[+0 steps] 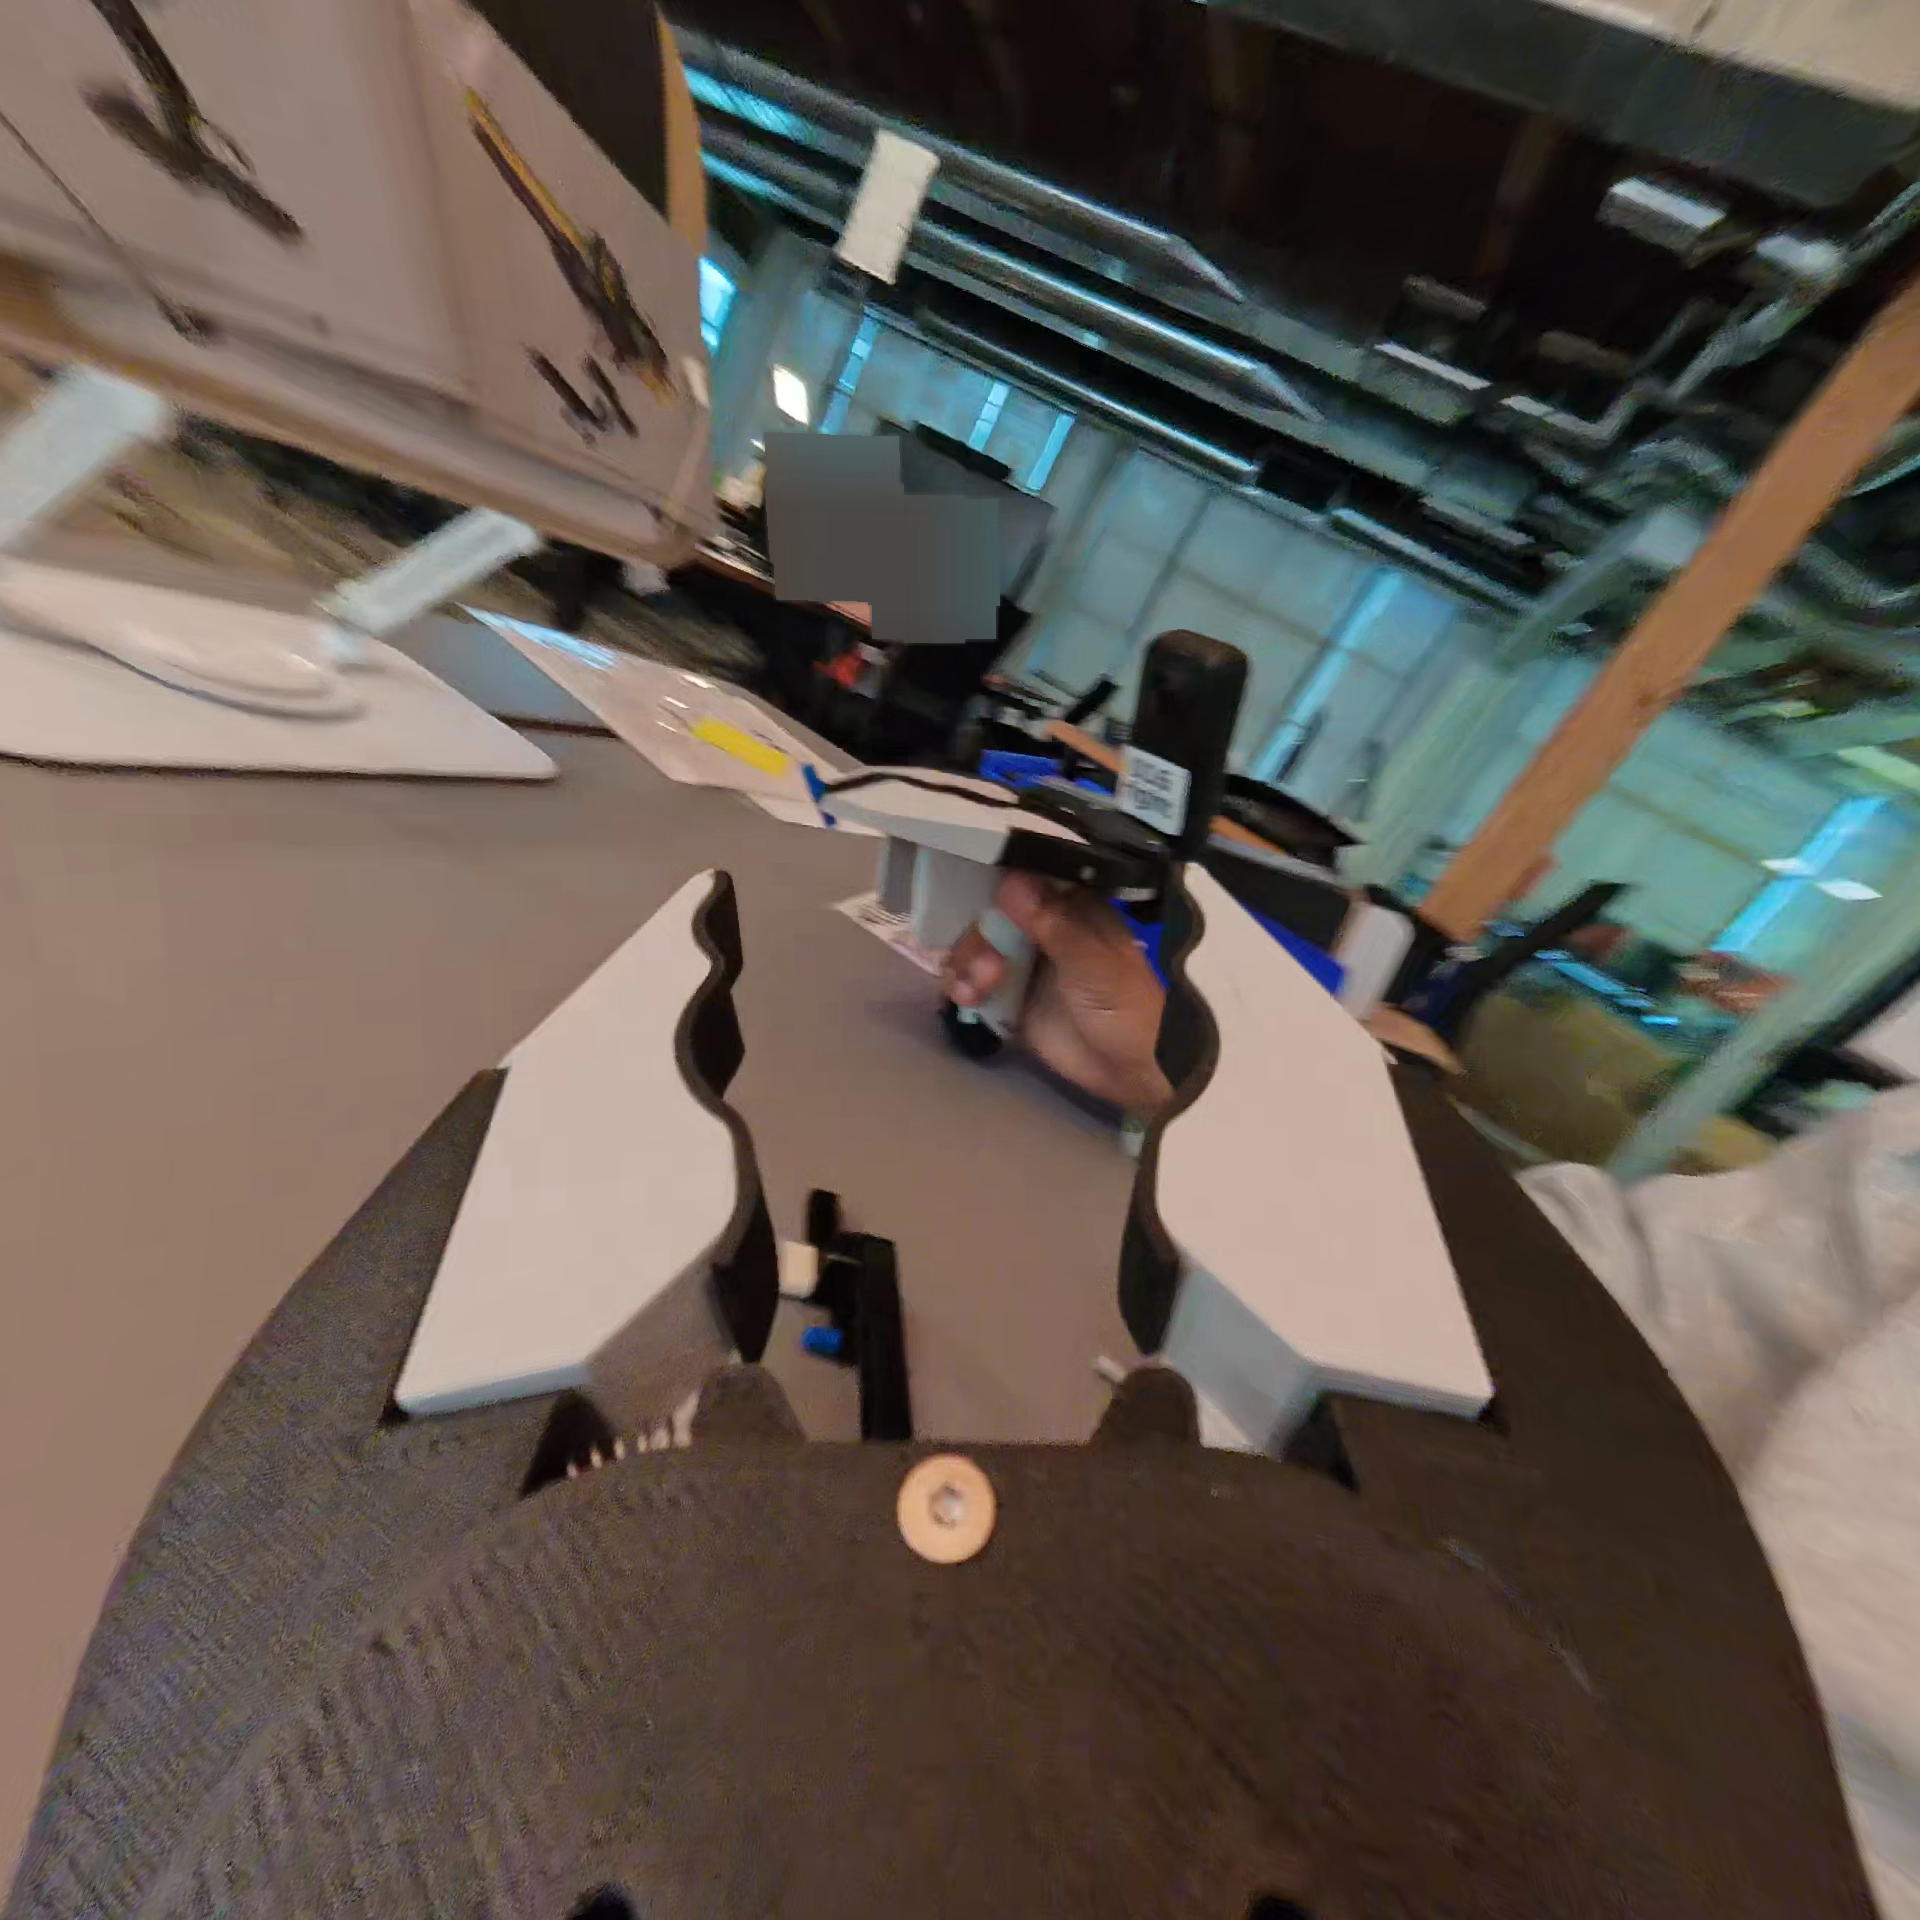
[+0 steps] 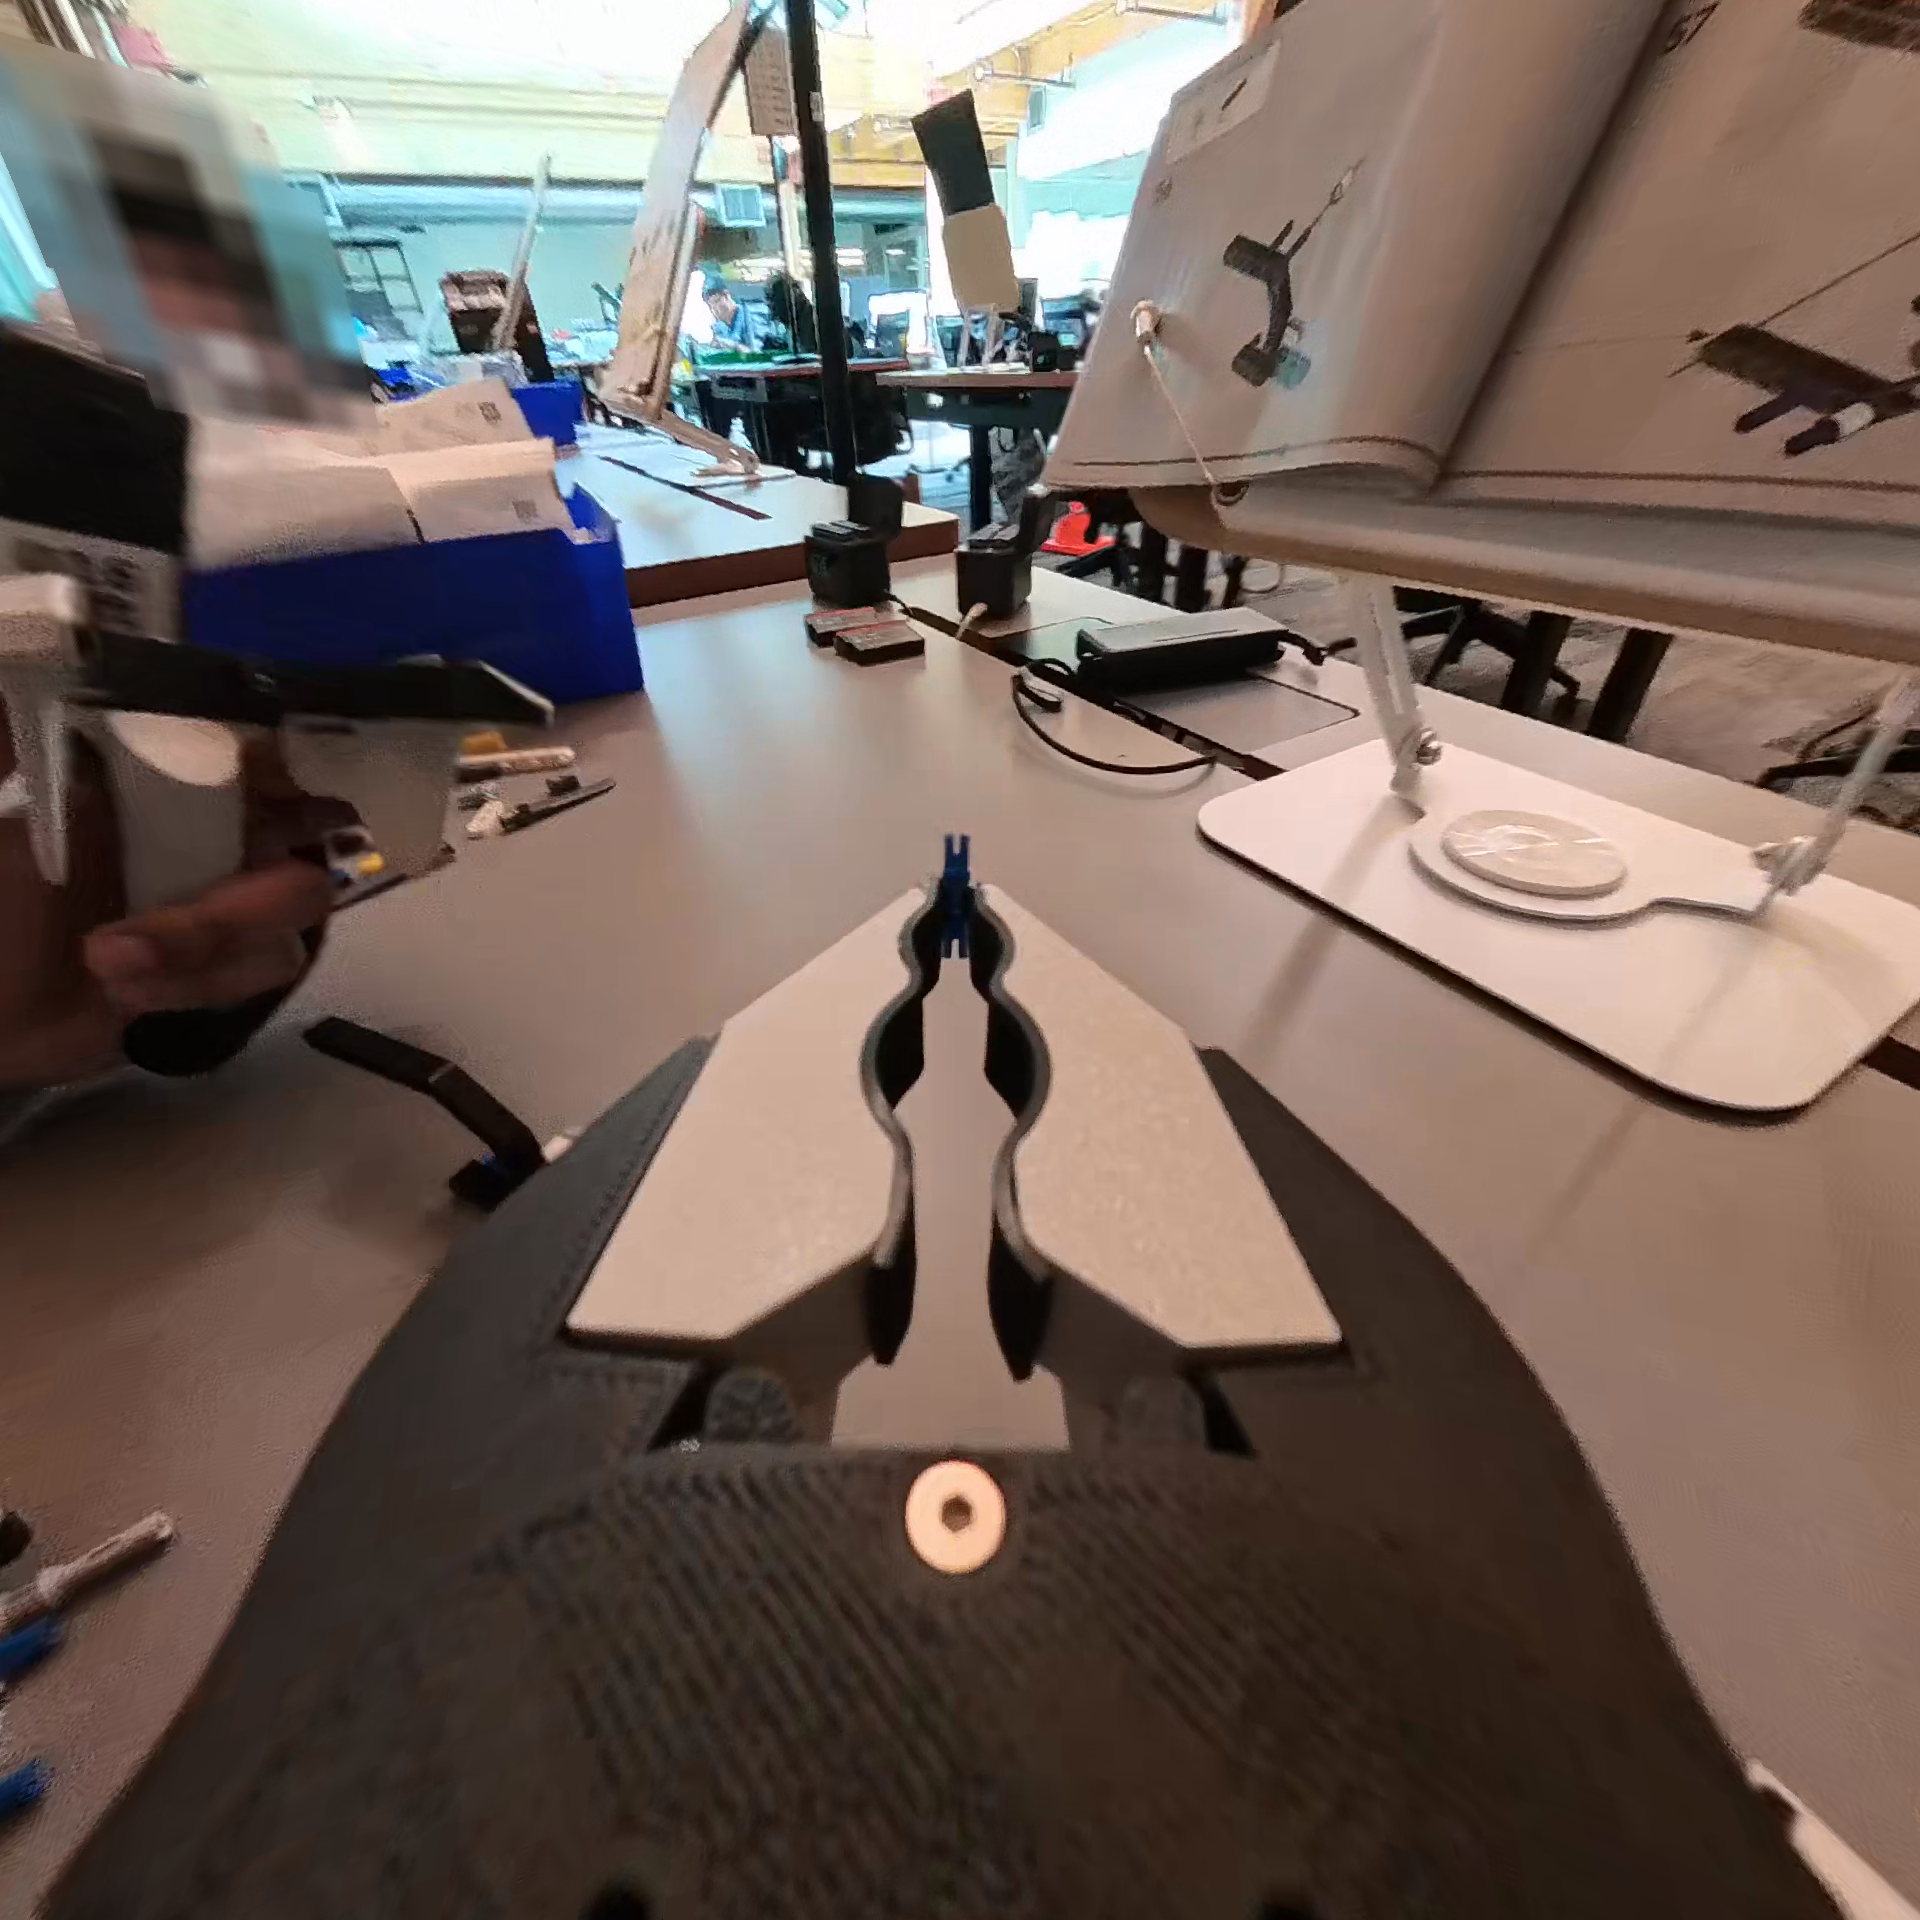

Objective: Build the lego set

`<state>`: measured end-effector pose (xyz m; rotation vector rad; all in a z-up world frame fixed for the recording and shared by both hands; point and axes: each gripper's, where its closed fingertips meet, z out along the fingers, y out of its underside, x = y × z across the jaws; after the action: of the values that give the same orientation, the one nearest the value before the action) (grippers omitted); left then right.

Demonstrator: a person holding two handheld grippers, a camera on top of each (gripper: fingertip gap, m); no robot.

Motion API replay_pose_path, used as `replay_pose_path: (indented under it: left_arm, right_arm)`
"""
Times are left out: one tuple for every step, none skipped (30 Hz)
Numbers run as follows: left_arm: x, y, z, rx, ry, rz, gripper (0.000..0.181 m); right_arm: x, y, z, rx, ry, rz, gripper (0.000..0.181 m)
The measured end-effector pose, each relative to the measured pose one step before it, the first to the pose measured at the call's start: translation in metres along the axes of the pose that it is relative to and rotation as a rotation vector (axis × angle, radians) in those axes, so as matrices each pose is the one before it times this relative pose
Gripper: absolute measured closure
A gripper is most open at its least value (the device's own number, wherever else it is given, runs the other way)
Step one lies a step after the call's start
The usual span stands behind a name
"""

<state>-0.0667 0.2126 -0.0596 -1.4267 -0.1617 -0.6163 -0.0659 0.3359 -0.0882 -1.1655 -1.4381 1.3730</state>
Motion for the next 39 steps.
replay_pose_path:
  left_arm:
    - [-0.00271, -0.0029, -0.00462, 0.0095, -0.0616, 0.0648, 0.099]
    - [-0.00434, -0.00074, -0.0045, -0.0048, -0.0695, 0.074, 0.097]
    - [-0.00571, 0.00011, -0.00431, -0.0062, -0.0764, 0.0821, 0.093]
    - [-0.00766, -0.00159, -0.00349, 0.0094, -0.0879, 0.0809, 0.08]
    - [-0.00674, -0.00328, -0.00257, 0.023, -0.0782, 0.0757, 0.071]
    - [-0.00456, -0.00216, -0.00102, 0.0151, -0.0602, 0.0612, 0.068]
    - [-0.00352, 0.00141, 0.00082, -0.0066, -0.0491, 0.0537, 0.067]
    - [-0.00396, 0.00494, 0.00243, -0.028, -0.0488, 0.0485, 0.068]
    - [-0.00163, 0.00581, 0.00259, -0.0323, -0.0308, 0.047, 0.071]
    - [-0.00103, 0.00488, 0.00128, -0.0259, -0.0234, 0.0376, 0.083]
    - [0.0002, 0.00396, -0.0003, -0.0188, -0.0121, 0.0335, 0.11]
    - [0.00143, 0.00015, -0.00114, 0.0042, -0.0011, 0.0217, 0.134]
    - [0.00173, -0.00256, -0.00204, 0.021, 0.0057, 0.0147, 0.14]
    - [-0.00076, -0.00263, -0.00202, 0.0218, -0.0066, -0.0049, 0.147]
    - [-0.0019, -0.0019, -0.0018, 0.0148, -0.0066, -0.0275, 0.153]
    - [-0.00105, -0.0017, -0.00148, 0.0096, 0.0111, -0.0459, 0.156]
    - [-0.00117, -0.00087, -0.00134, -0.0003, 0.0188, -0.0628, 0.165]
    - [-0.00053, -0.0001, -0.00141, -0.0059, 0.0281, -0.0629, 0.181]
    - [-0.00248, -0.00062, -0.00056, 0.001, 0.0123, -0.0639, 0.181]
    - [-0.00718, 0.00148, 0.00038, -0.012, -0.0264, -0.0498, 0.181]
    - [-0.0068, 0.00297, 0.00087, -0.0204, -0.0329, -0.0196, 0.181]
    - [-0.00227, 0.00139, 0.00084, -0.0137, -0.014, 0.0037, 0.181]
    - [-0.00033, 0.00056, 0.00037, -0.011, -0.0112, 0.0238, 0.181]
    - [-0.00205, 0.00152, 0.00039, -0.0182, -0.029, 0.0535, 0.181]
    - [-0.00473, 0.00249, 0.00014, -0.0225, -0.0514, 0.0707, 0.181]
    - [-0.00584, 0.0013, -0.00005, -0.0111, -0.0618, 0.0619, 0.181]
    - [-0.00608, -0.0001, -0.0005, 0.004, -0.0623, 0.0396, 0.181]
    - [-0.00427, 0.0002, -0.00032, 0.0062, -0.0457, 0.0187, 0.181]
    - [0.0013, 0.00107, 0.00043, -0.0011, -0.0007, 0.0114, 0.181]
    - [0.0027, 0.00135, 0.00089, -0.0085, 0.0158, -0.003, 0.181]
    - [0.00065, -0.00027, 0.00041, 0.0008, 0.0078, -0.0159, 0.181]
    - [-0.00003, -0.00094, -0.00025, 0.0075, 0.0094, -0.0177, 0.181]
    - [-0.00031, -0.00051, -0.00037, 0.0049, 0.0107, -0.0154, 0.181]
    - [-0.00118, 0.00026, 0.00003, -0.0006, 0.0044, -0.0152, 0.181]
    - [-0.0006, 0.00056, 0.00049, -0.0044, 0.0043, -0.0108, 0.181]
    - [0.0012, 0.00136, 0.00109, -0.0098, 0.0125, -0.002, 0.181]
    - [0.00301, 0.00268, 0.00215, -0.021, 0.0192, 0.0067, 0.181]
    - [0.00394, 0.00436, 0.00346, -0.0349, 0.0232, 0.0099, 0.181]
    - [0.00322, 0.00498, 0.0041, -0.0405, 0.0221, 0.006, 0.181]
  right_arm:
    - [0.00036, -0.00008, -0.00008, -0.0015, 0.0226, -0.0305, 0.179]
    - [0.00114, -0.00052, 0.00001, -0.0051, 0.0289, -0.0374, 0.179]
    - [0.001, -0.00078, 0.00044, -0.0119, 0.0275, -0.0396, 0.179]
    - [0.00055, -0.00085, 0.0006, -0.0136, 0.0251, -0.0415, 0.179]
    - [0.00209, -0.00006, 0.00031, -0.0142, 0.0379, -0.039, 0.179]
    - [0.00559, 0.00087, -0.00027, -0.0141, 0.0616, -0.0346, 0.179]
    - [0.00741, 0.00005, -0.00111, -0.0105, 0.0742, -0.033, 0.179]
    - [0.00525, -0.00105, -0.00135, -0.0059, 0.0558, -0.0353, 0.179]
    - [0.00286, -0.00172, -0.00125, -0.004, 0.035, -0.0341, 0.179]
    - [0.00175, -0.00138, -0.0009, -0.0056, 0.0234, -0.0357, 0.179]
    - [0.00254, -0.00049, -0.00079, -0.0084, 0.0282, -0.0313, 0.179]
    - [0.00336, 0.00001, -0.00052, -0.0061, 0.0332, -0.0227, 0.179]
    - [0.00301, 0.00013, -0.00046, -0.0008, 0.0322, -0.0161, 0.179]
    - [0.00252, 0.00028, -0.00035, 0.004, 0.0284, -0.0084, 0.179]
    - [0.00162, 0.00059, -0.00002, 0.0046, 0.021, -0.0011, 0.179]
    - [0.00125, 0.00124, 0.00037, -0.0006, 0.0139, 0.0052, 0.179]
    - [0.00048, 0.00189, 0.00072, -0.0075, 0.0051, 0.0131, 0.179]
    - [-0.00006, 0.00223, 0.00077, -0.0121, -0.0029, 0.021, 0.179]
    - [0.00031, 0.0014, 0.0004, -0.0084, -0.0027, 0.0289, 0.179]
    - [0.00054, 0.00115, 0.00013, -0.0088, -0.0021, 0.0385, 0.179]
    - [-0.00105, 0.00113, 0.00012, -0.0108, -0.0137, 0.0425, 0.179]
    - [-0.00244, 0.0013, 0.00026, -0.0137, -0.0233, 0.0442, 0.18]
    - [-0.00197, 0.00117, 0.00057, -0.01, -0.0202, 0.0401, 0.179]
    - [0.00015, 0.00084, 0.00046, -0.0044, -0.0039, 0.0269, 0.179]
    - [0.00117, 0.0006, 0.00037, -0.0001, 0.0052, 0.0104, 0.18]
    - [0.00088, 0.00057, 0.00002, -0.0011, 0.005, -0.001, 0.179]
    - [0.00051, 0.00037, 0.0001, -0.001, 0.004, -0.0034, 0.179]
    - [-0.0003, 0.00006, 0.0002, 0.0005, -0.0008, -0.0013, 0.179]
    - [-0.0013, -0.00009, 0.00021, 0.0009, -0.0068, 0.0013, 0.179]
    - [-0.00155, -0.00015, 0.00041, 0.0011, -0.0079, 0.0021, 0.179]
    - [-0.00173, 0.00042, 0.00051, -0.0019, -0.0091, 0.0008, 0.179]
    - [-0.00117, 0.00075, 0.00063, -0.0032, -0.0055, -0.0024, 0.179]
    - [-0.00069, 0.00077, 0.00039, -0.0019, -0.0019, -0.0057, 0.179]
    - [-0.00036, 0.00053, 0.0003, -0.0015, -0.0007, -0.0073, 0.179]
    - [-0.00051, 0.00074, 0.00031, -0.0031, -0.0019, -0.0065, 0.179]
    - [-0.00055, 0.00079, 0.0002, -0.0029, -0.0035, -0.0044, 0.179]
    - [-0.00044, 0.00072, 0.00016, -0.0009, -0.0042, -0.0014, 0.179]
    - [-0.00081, 0.00072, -0.00009, 0.0, -0.0088, 0.0, 0.179]
    - [-0.00163, 0.00039, -0.00119, 0.005, -0.0159, 0.0011, 0.179]
